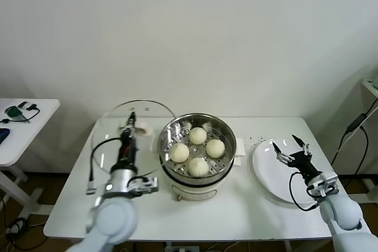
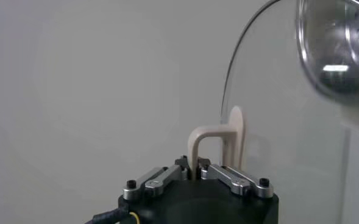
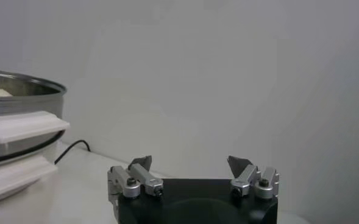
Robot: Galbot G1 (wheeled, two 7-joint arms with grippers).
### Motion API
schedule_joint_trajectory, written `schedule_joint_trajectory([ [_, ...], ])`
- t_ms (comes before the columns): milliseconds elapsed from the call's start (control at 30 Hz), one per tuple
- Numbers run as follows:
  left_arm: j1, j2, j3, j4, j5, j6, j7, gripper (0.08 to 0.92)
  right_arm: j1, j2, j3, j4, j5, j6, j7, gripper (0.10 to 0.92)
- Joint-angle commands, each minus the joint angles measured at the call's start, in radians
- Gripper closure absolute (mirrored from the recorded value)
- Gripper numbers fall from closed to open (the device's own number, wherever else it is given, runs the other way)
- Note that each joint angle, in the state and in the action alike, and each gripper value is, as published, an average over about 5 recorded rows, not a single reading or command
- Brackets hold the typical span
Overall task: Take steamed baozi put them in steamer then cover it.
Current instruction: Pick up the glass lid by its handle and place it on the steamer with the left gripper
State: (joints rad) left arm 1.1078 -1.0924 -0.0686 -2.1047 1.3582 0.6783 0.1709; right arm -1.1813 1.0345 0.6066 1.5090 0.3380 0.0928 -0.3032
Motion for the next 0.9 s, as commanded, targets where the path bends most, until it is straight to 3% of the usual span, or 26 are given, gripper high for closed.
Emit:
schedule_joint_trajectory([
  [33,-0.211,-0.233,0.247,0.156,0.206,0.107,0.173,0.846,0.000,0.024,0.013,-0.018,-0.017,0.013,-0.001,0.203],
  [200,-0.228,-0.391,0.254,0.266,0.268,0.107,0.173,0.846,-0.012,0.032,0.028,-0.022,-0.023,0.018,-0.006,0.203],
  [367,-0.226,-0.480,0.265,0.350,0.287,0.107,0.150,0.846,-0.029,0.033,0.048,-0.024,-0.026,0.026,-0.011,0.203],
  [600,-0.203,-0.533,0.263,0.425,0.279,0.107,0.103,0.846,-0.044,0.033,0.075,-0.034,-0.025,0.038,-0.019,0.203],
  [900,-0.195,-0.530,0.253,0.453,0.263,0.107,0.100,0.846,-0.050,0.033,0.085,-0.038,-0.027,0.044,-0.025,0.203],
])
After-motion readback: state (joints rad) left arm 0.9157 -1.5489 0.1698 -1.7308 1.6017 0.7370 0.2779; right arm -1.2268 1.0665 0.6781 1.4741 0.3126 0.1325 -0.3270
